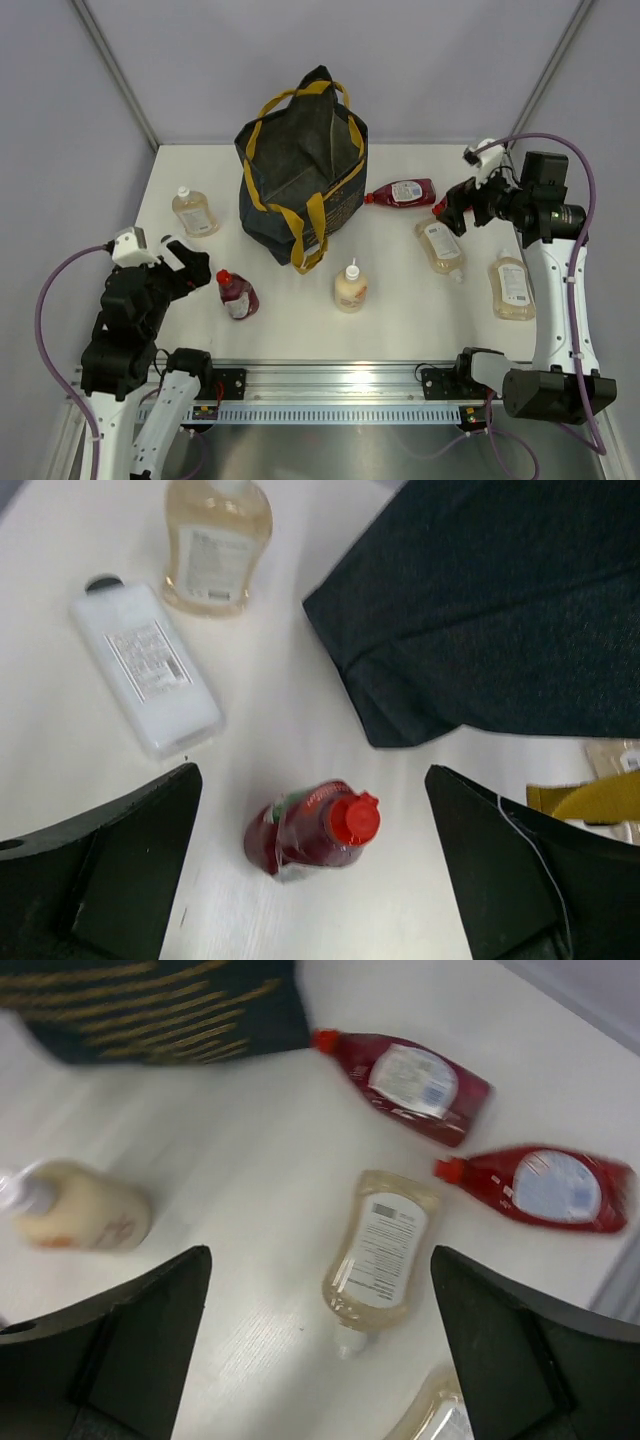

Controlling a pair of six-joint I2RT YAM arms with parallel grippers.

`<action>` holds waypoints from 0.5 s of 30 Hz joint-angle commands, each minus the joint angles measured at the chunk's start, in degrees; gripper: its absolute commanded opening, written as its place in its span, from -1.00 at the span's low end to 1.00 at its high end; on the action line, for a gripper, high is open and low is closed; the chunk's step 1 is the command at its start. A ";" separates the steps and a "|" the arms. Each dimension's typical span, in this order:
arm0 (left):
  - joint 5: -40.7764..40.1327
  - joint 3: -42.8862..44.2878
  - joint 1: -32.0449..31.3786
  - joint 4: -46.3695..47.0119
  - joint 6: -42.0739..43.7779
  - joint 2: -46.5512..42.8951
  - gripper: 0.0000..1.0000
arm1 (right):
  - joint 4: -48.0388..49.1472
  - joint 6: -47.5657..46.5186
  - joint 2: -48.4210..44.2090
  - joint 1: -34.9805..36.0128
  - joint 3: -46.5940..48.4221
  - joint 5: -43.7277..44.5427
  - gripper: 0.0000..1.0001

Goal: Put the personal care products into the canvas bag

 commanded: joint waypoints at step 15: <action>18.99 -1.18 0.19 -9.92 -2.26 6.85 0.98 | -27.09 -41.51 2.72 2.79 -3.98 -30.58 0.99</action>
